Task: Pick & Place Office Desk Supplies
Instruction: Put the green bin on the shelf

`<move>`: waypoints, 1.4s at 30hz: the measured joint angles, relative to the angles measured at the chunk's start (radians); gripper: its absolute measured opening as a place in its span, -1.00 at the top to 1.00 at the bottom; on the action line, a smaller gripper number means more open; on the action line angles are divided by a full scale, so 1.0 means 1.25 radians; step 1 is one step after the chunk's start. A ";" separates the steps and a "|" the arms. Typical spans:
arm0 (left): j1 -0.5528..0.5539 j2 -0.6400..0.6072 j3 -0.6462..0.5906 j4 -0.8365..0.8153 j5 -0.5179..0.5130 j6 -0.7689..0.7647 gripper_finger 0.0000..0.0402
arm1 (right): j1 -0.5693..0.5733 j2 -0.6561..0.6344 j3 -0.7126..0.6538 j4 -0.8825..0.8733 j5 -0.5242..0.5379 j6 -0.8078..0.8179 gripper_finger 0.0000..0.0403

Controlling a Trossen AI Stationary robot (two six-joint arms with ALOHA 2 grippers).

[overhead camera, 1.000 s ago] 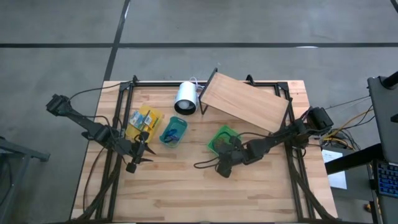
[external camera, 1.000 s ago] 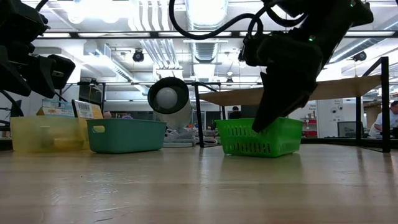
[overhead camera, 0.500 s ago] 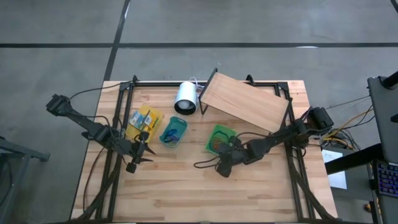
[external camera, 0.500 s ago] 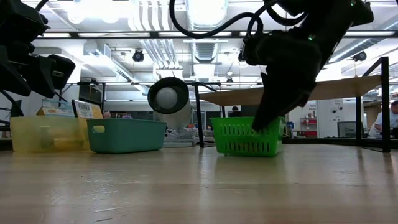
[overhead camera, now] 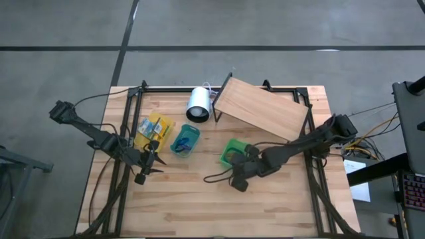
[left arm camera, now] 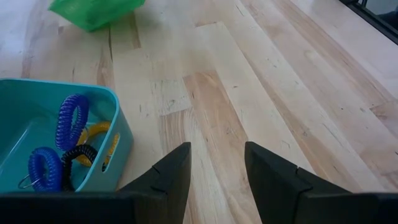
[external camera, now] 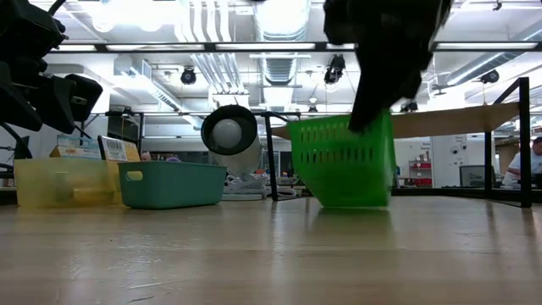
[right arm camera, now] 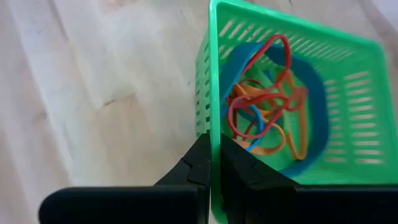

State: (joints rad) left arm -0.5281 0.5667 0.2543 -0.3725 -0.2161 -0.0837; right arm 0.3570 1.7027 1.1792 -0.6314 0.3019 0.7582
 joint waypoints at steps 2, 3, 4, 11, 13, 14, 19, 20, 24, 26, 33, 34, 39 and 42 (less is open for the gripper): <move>0.000 0.000 0.000 0.000 0.000 0.000 0.24 | 0.007 0.000 0.043 -0.057 -0.001 0.000 0.94; 0.000 0.000 0.000 0.000 0.000 0.000 0.24 | 0.011 0.000 0.063 -0.082 0.000 -0.001 0.94; 0.000 0.000 0.000 0.000 0.000 0.000 0.24 | 0.015 0.000 0.083 -0.108 0.000 -0.001 0.94; 0.000 0.000 0.000 0.000 0.000 0.000 0.24 | 0.051 0.000 0.183 -0.235 0.009 0.002 0.94; 0.000 0.000 0.000 0.000 0.000 0.000 0.24 | 0.063 0.000 0.200 -0.275 0.009 0.002 0.94; 0.000 0.000 0.000 0.000 0.000 0.000 0.24 | 0.068 0.000 0.209 -0.295 0.009 0.002 0.94; 0.000 0.000 0.000 0.000 0.000 0.000 0.24 | 0.102 0.000 0.259 -0.401 0.023 0.004 0.94; 0.000 0.000 0.000 0.000 0.000 0.000 0.24 | 0.110 0.000 0.270 -0.424 0.036 0.011 0.94; 0.000 0.000 0.000 0.000 0.000 0.000 0.24 | 0.143 0.000 0.324 -0.521 0.076 0.060 0.94; 0.000 0.000 0.000 0.000 0.000 0.000 0.24 | 0.161 0.000 0.352 -0.562 0.094 0.080 0.94; 0.000 0.000 0.000 0.000 0.000 0.000 0.24 | 0.228 0.000 0.443 -0.750 0.162 0.168 0.94; 0.000 0.000 0.000 0.000 0.000 0.000 0.24 | 0.236 -0.001 0.447 -0.758 0.162 0.178 0.94; 0.000 0.000 0.000 0.000 0.000 0.000 0.24 | 0.265 -0.043 0.429 -0.754 0.161 0.161 0.94; 0.000 0.000 0.000 0.000 0.000 0.000 0.24 | 0.267 -0.079 0.393 -0.752 0.162 0.168 0.94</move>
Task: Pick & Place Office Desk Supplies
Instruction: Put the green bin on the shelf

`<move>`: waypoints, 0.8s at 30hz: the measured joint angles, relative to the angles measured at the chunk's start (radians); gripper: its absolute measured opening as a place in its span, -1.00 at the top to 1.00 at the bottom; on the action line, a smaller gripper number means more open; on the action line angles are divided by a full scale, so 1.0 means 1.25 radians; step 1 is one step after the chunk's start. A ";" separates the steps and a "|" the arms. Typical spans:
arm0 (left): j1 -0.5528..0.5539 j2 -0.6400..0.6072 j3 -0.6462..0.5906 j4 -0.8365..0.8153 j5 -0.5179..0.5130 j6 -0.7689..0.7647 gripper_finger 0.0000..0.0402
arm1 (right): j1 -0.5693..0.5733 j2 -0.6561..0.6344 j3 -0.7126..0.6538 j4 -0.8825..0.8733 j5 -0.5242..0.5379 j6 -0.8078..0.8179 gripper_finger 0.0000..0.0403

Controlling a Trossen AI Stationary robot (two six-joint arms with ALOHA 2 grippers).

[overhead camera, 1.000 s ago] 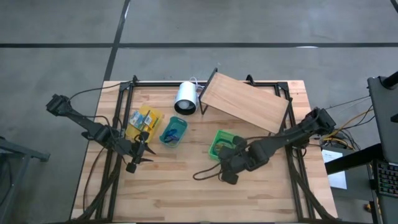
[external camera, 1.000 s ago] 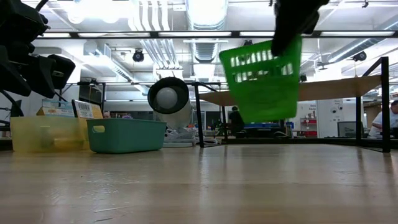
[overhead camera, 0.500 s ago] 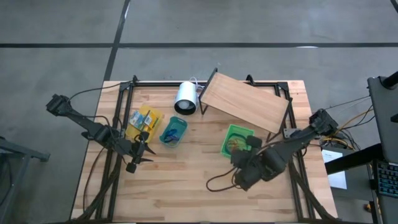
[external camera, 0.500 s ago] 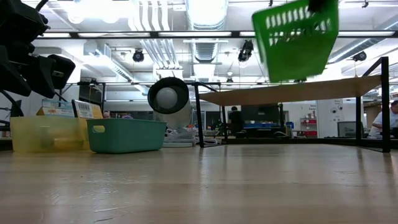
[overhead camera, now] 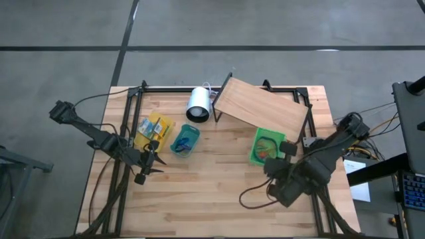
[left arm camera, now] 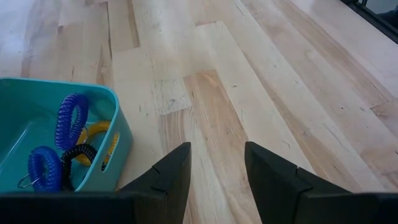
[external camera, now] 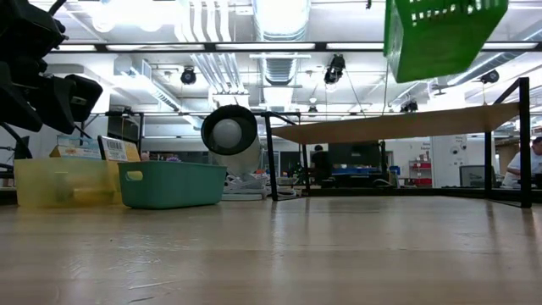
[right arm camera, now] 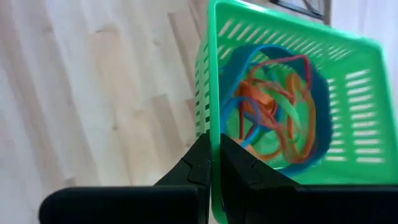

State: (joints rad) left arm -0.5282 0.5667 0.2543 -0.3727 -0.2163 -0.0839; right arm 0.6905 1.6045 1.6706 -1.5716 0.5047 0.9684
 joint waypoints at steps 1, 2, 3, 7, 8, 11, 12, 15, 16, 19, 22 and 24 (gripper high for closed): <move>0.000 0.000 0.000 -0.001 0.000 0.000 0.24 | -0.001 -0.013 -0.015 0.001 0.003 0.000 0.94; 0.000 0.000 0.000 -0.001 0.000 0.000 0.24 | -0.002 -0.026 -0.032 0.000 0.011 0.000 0.94; 0.000 0.000 0.000 -0.001 0.000 0.000 0.24 | -0.005 -0.042 -0.049 0.000 0.018 0.000 0.94; 0.000 0.000 0.000 -0.001 0.000 0.000 0.24 | -0.015 -0.116 -0.121 0.000 0.039 -0.005 0.94; 0.000 0.000 0.000 -0.001 0.000 0.000 0.24 | -0.019 -0.135 -0.140 0.000 0.039 -0.005 0.94; 0.000 0.000 0.000 -0.001 0.000 0.000 0.24 | -0.034 -0.195 -0.198 0.000 0.040 -0.002 0.94; 0.000 0.000 0.000 -0.001 0.000 0.000 0.24 | -0.040 -0.214 -0.216 0.000 0.039 -0.002 0.94; 0.000 0.000 0.000 -0.001 0.000 0.000 0.24 | -0.055 -0.276 -0.274 0.000 0.039 -0.022 0.94; 0.000 0.000 0.000 -0.001 0.000 0.000 0.24 | -0.061 -0.296 -0.292 0.000 0.039 -0.032 0.94; 0.000 0.000 0.000 -0.001 0.000 0.000 0.24 | -0.074 -0.357 -0.348 0.000 0.039 -0.044 0.94; 0.000 0.000 0.000 -0.001 0.000 0.000 0.24 | -0.088 -0.413 -0.402 0.000 0.060 -0.051 0.94; 0.000 0.000 0.000 -0.001 0.000 0.000 0.24 | -0.095 -0.446 -0.439 0.000 0.084 -0.080 0.94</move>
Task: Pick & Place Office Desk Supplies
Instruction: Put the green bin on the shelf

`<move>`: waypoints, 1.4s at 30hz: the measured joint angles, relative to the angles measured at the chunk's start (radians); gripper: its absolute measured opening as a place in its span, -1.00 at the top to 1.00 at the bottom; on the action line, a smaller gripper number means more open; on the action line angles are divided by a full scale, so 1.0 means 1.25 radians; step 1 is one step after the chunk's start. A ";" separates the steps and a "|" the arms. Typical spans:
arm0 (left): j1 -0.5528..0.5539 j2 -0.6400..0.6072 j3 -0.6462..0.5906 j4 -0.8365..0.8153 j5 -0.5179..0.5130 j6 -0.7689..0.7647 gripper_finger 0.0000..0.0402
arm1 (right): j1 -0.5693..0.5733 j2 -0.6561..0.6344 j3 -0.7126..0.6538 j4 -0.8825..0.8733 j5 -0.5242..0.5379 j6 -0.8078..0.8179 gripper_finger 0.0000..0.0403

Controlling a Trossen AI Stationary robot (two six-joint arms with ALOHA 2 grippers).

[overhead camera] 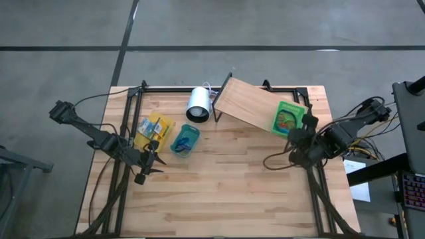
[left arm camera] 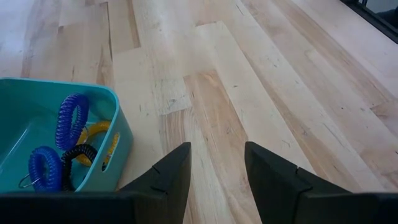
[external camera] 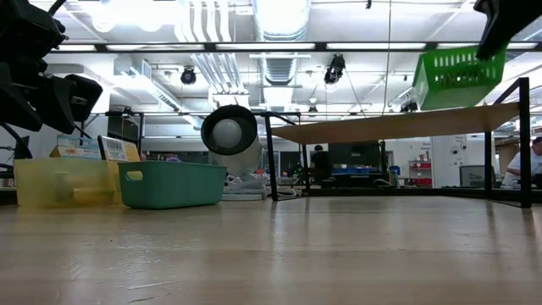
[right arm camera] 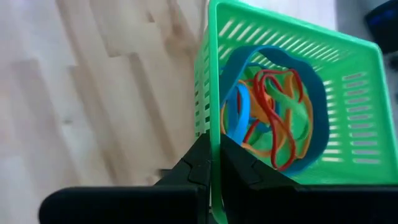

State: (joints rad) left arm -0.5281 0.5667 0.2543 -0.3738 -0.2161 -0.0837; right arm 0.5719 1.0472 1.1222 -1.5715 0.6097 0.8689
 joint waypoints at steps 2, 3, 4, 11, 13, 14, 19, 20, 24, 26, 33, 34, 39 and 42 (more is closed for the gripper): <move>0.000 0.000 0.000 0.000 0.000 0.000 0.24 | -0.007 -0.032 -0.034 0.000 0.024 -0.031 0.94; 0.000 0.000 0.000 0.000 0.000 0.000 0.24 | -0.010 -0.047 -0.050 0.000 0.034 -0.041 0.94; 0.000 0.000 0.000 0.000 0.000 0.000 0.24 | -0.013 -0.061 -0.064 0.000 0.039 -0.047 0.94; 0.000 0.000 0.000 0.000 0.000 0.000 0.24 | -0.024 -0.117 -0.126 0.000 0.036 -0.046 0.94; 0.000 0.000 0.000 0.000 0.000 0.000 0.24 | -0.024 -0.121 -0.130 0.000 0.036 -0.038 0.94; 0.000 0.000 0.000 0.000 0.000 0.000 0.24 | -0.024 -0.121 -0.130 0.000 0.035 -0.023 0.94; 0.000 0.000 0.000 0.000 0.000 0.000 0.24 | -0.024 -0.115 -0.103 0.007 0.020 -0.003 0.94; 0.000 0.000 0.000 0.000 0.000 0.000 0.24 | -0.024 -0.112 -0.094 0.007 0.013 0.004 0.94; 0.000 0.000 0.000 0.000 0.000 0.000 0.24 | -0.024 -0.103 -0.054 0.001 0.006 0.056 0.94; 0.000 0.000 0.000 0.000 0.000 0.000 0.24 | -0.024 -0.103 -0.040 0.001 -0.003 0.057 0.94; 0.000 0.000 0.000 0.000 0.000 0.000 0.24 | -0.024 -0.103 -0.048 0.000 -0.013 0.052 0.94; 0.000 0.000 0.000 0.000 0.000 0.000 0.24 | -0.024 -0.103 -0.055 0.000 -0.012 0.048 0.94; 0.000 0.000 0.000 0.000 0.000 0.000 0.24 | -0.024 -0.109 -0.103 0.000 -0.012 0.046 0.94; 0.000 0.000 0.000 0.000 0.000 0.000 0.24 | -0.024 -0.109 -0.112 0.000 -0.009 0.056 0.94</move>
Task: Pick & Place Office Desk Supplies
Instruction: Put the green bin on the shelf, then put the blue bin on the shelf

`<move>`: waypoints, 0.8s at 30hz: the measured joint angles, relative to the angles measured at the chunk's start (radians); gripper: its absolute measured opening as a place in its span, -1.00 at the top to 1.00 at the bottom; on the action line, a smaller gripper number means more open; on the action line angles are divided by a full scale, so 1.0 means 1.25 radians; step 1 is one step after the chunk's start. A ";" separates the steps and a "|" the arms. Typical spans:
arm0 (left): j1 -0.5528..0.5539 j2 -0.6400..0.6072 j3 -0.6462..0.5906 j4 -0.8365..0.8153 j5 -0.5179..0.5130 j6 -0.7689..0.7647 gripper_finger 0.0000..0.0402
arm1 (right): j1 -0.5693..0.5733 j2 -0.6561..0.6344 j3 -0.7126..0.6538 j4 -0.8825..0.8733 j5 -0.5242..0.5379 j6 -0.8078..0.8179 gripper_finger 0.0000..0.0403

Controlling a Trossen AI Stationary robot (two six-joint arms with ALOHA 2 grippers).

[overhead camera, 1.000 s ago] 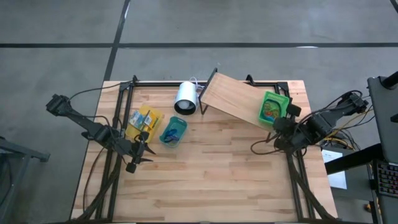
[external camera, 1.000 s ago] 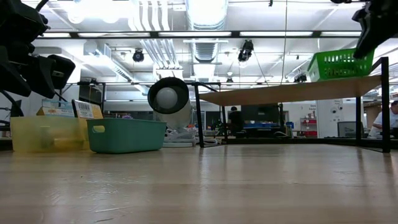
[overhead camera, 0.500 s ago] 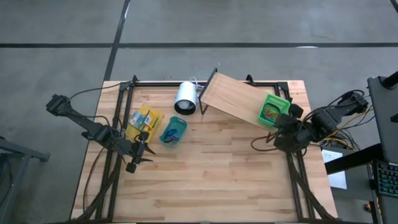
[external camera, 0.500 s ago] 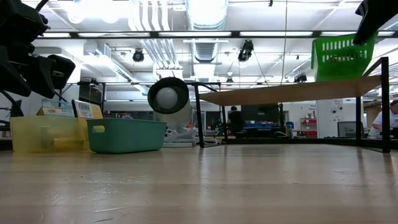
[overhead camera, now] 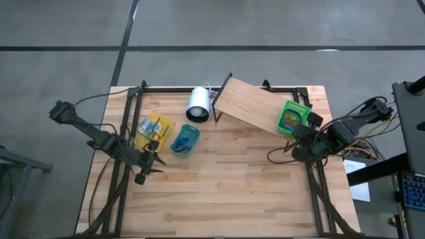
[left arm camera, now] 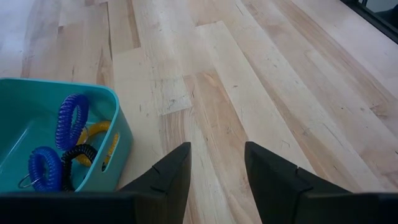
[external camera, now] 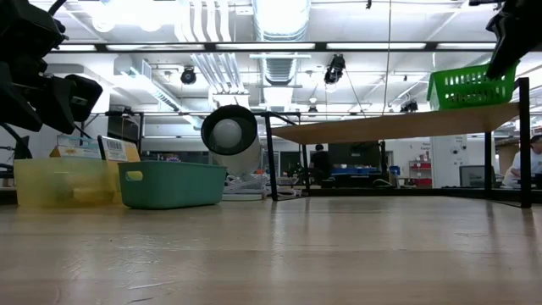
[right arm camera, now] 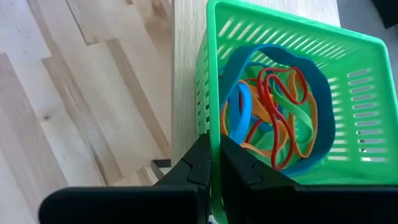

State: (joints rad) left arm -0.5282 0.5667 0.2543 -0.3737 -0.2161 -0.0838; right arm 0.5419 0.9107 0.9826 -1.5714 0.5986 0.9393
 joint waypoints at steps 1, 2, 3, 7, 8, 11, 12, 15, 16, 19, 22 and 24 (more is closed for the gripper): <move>0.000 0.000 0.000 0.000 0.000 0.000 0.24 | 0.000 0.000 0.000 0.000 0.002 0.000 0.94; 0.000 0.000 0.000 0.000 0.000 0.000 0.24 | 0.000 -0.001 0.000 0.000 0.003 0.000 0.94; 0.000 0.000 0.000 0.000 0.000 0.000 0.24 | 0.000 -0.001 0.002 -0.001 0.003 0.001 0.93; 0.000 0.000 0.000 0.000 0.000 0.000 0.24 | -0.001 -0.010 0.007 0.000 0.003 0.024 0.82; 0.000 0.000 0.000 0.000 0.000 0.000 0.24 | -0.001 -0.012 0.007 0.000 0.003 0.034 0.77; 0.000 0.000 0.000 0.000 0.000 0.000 0.24 | -0.001 -0.016 0.007 0.000 -0.001 0.042 0.59; 0.000 0.000 0.000 0.000 0.000 0.000 0.24 | -0.001 -0.016 0.007 0.000 -0.007 0.041 0.53; 0.000 0.000 0.000 0.000 0.000 0.000 0.24 | -0.001 -0.015 0.007 0.000 -0.017 0.040 0.39; 0.000 0.000 0.000 0.000 0.000 0.000 0.24 | -0.001 -0.015 0.007 0.000 -0.016 0.040 0.35; 0.000 0.000 0.000 0.000 0.000 0.000 0.24 | -0.001 -0.015 0.007 0.000 -0.015 0.039 0.27; 0.000 0.000 0.000 0.000 0.000 0.000 0.24 | -0.001 -0.015 0.011 0.000 0.006 0.038 0.24; 0.000 0.000 0.000 0.000 0.000 0.000 0.24 | -0.001 -0.015 0.021 0.001 0.025 0.034 0.23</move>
State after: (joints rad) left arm -0.5280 0.5669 0.2543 -0.3733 -0.2162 -0.0837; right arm 0.5404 0.8917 1.0090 -1.5701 0.6300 0.9813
